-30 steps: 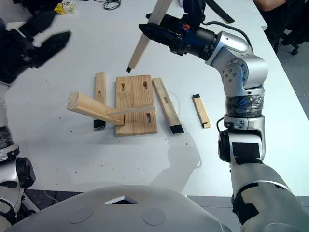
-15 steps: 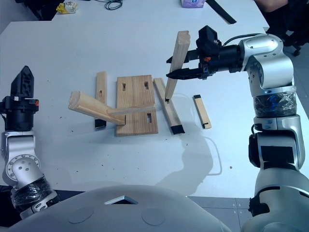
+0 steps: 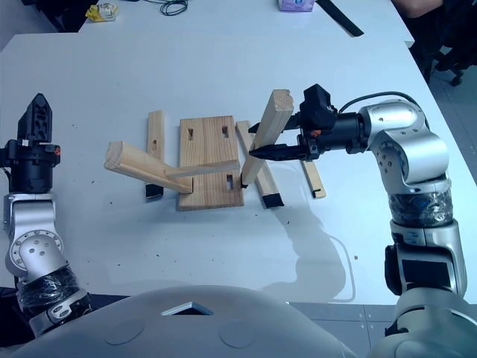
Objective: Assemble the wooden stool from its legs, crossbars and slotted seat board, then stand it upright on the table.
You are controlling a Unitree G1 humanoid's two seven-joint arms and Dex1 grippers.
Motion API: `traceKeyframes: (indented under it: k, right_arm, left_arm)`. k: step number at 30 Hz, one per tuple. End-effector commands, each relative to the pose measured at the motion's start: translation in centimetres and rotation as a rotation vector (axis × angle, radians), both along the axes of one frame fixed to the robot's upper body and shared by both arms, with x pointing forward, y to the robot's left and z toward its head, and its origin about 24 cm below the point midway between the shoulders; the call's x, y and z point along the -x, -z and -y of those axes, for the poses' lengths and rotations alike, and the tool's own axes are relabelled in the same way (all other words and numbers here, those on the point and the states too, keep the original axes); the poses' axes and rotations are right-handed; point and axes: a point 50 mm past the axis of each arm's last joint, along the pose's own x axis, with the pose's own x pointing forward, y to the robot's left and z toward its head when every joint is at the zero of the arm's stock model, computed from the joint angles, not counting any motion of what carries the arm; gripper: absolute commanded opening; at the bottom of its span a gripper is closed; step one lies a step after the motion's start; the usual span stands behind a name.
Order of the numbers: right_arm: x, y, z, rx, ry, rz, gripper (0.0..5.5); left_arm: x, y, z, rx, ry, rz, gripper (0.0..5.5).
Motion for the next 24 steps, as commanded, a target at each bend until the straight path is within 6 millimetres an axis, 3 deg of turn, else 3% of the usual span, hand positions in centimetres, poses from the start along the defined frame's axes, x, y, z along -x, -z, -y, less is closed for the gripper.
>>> traceKeyframes:
  k: [1, 15, 21, 24]
  right_arm:
    - [0.6, -0.3, -0.5, -0.071, 0.025, 0.005, 2.06]
    - [0.9, 3.4, -1.7, -0.076, 0.090, 0.078, 2.05]
    - [1.6, 4.0, -1.7, -0.075, 0.113, 0.093, 2.05]
    - [1.7, 3.3, -1.7, -0.071, 0.091, 0.106, 2.05]
  left_arm:
    - [-0.5, 0.2, -0.3, 0.005, 0.002, -0.026, 3.74]
    - [-3.0, 0.0, -0.5, -0.026, 0.077, -0.074, 3.74]
    - [-3.4, -0.3, -0.8, -0.046, 0.104, -0.083, 3.74]
    - [-3.2, -0.3, -0.9, -0.049, 0.101, -0.085, 3.74]
